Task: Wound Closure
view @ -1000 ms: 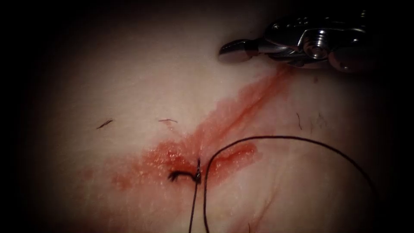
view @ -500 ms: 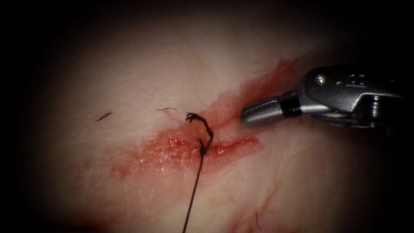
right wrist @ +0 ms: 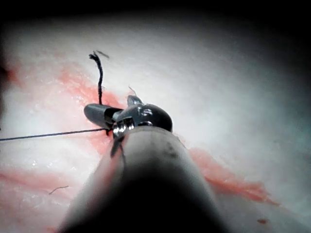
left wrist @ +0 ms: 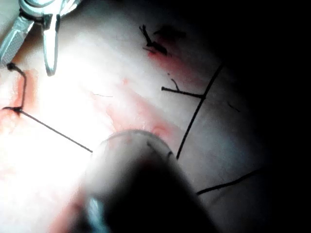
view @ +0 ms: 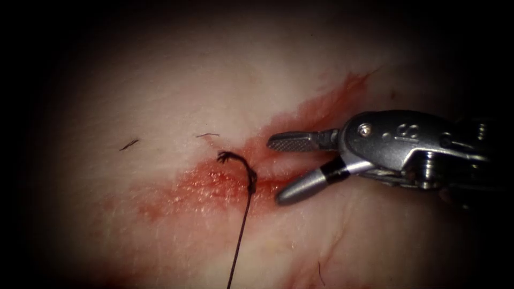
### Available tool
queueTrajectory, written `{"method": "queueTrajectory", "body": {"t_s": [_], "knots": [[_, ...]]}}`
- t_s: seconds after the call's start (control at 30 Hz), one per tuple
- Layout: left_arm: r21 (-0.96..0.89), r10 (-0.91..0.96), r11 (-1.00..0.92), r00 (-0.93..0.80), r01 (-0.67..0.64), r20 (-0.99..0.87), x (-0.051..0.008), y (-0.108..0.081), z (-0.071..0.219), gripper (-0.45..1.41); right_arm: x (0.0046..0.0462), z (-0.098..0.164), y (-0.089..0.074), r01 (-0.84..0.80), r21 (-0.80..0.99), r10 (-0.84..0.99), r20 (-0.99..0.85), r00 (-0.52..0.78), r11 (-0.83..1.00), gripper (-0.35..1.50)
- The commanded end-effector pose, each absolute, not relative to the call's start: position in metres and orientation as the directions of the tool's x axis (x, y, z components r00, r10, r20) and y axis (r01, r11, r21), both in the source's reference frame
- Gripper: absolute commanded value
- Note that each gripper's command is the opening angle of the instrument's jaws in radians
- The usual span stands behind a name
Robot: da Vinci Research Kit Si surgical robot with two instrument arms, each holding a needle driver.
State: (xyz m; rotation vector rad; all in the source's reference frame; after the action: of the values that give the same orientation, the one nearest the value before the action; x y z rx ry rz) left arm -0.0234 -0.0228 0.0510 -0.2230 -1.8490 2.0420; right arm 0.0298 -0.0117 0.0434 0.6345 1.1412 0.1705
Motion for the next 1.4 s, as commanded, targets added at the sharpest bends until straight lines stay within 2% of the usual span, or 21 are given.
{"method": "queueTrajectory", "body": {"t_s": [0.03, 0.2, 0.23, 0.27, 0.4, 0.47, 0.5, 0.53, 0.57, 0.6, 0.73, 0.87, 1.2, 1.4], "knots": [[-0.984, 0.376, -0.066, -0.917, -0.168, 0.132, -0.0237, -0.023, 0.0515, -0.45, 0.0311, 0.0437, -0.0116, 0.185, 0.552, 0.44, -0.791, 0.425, 0.813, 0.81], [-0.984, 0.376, -0.066, -0.917, -0.168, 0.132, -0.0237, -0.0229, 0.0515, -0.45, 0.0323, 0.0438, -0.0119, 0.185, 0.549, 0.437, -0.792, 0.426, 0.815, 0.86], [-0.984, 0.376, -0.066, -0.917, -0.168, 0.132, -0.0237, -0.0229, 0.0515, -0.45, 0.0326, 0.0437, -0.0121, 0.185, 0.548, 0.436, -0.793, 0.426, 0.816, 0.84], [-0.984, 0.376, -0.066, -0.917, -0.168, 0.132, -0.0238, -0.0229, 0.0515, -0.45, 0.033, 0.0437, -0.0122, 0.182, 0.546, 0.435, -0.793, 0.426, 0.817, 0.73], [-0.984, 0.376, -0.065, -0.917, -0.168, 0.132, -0.0238, -0.0229, 0.0515, -0.45, 0.0344, 0.044, -0.0123, 0.179, 0.545, 0.434, -0.793, 0.428, 0.819, 0.74], [-0.984, 0.375, -0.065, -0.917, -0.168, 0.132, -0.0238, -0.0229, 0.0515, -0.45, 0.0348, 0.0442, -0.0125, 0.178, 0.543, 0.432, -0.794, 0.429, 0.821, 0.68], [-0.984, 0.375, -0.065, -0.918, -0.168, 0.132, -0.0238, -0.0229, 0.0515, -0.45, 0.035, 0.0444, -0.0126, 0.179, 0.541, 0.429, -0.795, 0.429, 0.822, 0.56], [-0.984, 0.375, -0.065, -0.918, -0.168, 0.132, -0.0237, -0.0228, 0.0515, -0.45, 0.0352, 0.0445, -0.0127, 0.173, 0.549, 0.438, -0.789, 0.432, 0.818, 0.17], [-0.984, 0.375, -0.065, -0.918, -0.168, 0.132, -0.0237, -0.0228, 0.0515, -0.45, 0.0353, 0.0446, -0.0129, 0.167, 0.561, 0.45, -0.78, 0.435, 0.811, -0.32], [-0.984, 0.375, -0.065, -0.918, -0.168, 0.132, -0.0237, -0.0228, 0.0515, -0.45, 0.0352, 0.0447, -0.0129, 0.151, 0.588, 0.478, -0.76, 0.44, 0.795, -0.35], [-0.984, 0.361, -0.067, -0.923, -0.168, 0.133, -0.0237, -0.0234, 0.0514, -0.45, 0.035, 0.0448, -0.0119, -0.016, 0.576, 0.525, -0.735, 0.429, 0.818, -0.35], [-0.983, 0.339, -0.071, -0.931, -0.168, 0.135, -0.024, -0.0242, 0.0512, -0.45, 0.0348, 0.0459, -0.01, -0.068, 0.597, 0.567, -0.712, 0.414, 0.799, -0.35], [-0.983, 0.325, -0.072, -0.936, -0.167, 0.135, -0.024, -0.0245, 0.0511, -0.45, 0.0354, 0.0503, -0.0083, -0.022, 0.713, 0.687, -0.667, 0.289, 0.701, -0.35], [-0.983, 0.324, -0.074, -0.936, -0.169, 0.136, -0.0243, -0.0246, 0.0515, -0.45, 0.035, 0.0515, -0.0082, 0.054, 0.716, 0.674, -0.678, 0.294, 0.696, -0.35]]}}
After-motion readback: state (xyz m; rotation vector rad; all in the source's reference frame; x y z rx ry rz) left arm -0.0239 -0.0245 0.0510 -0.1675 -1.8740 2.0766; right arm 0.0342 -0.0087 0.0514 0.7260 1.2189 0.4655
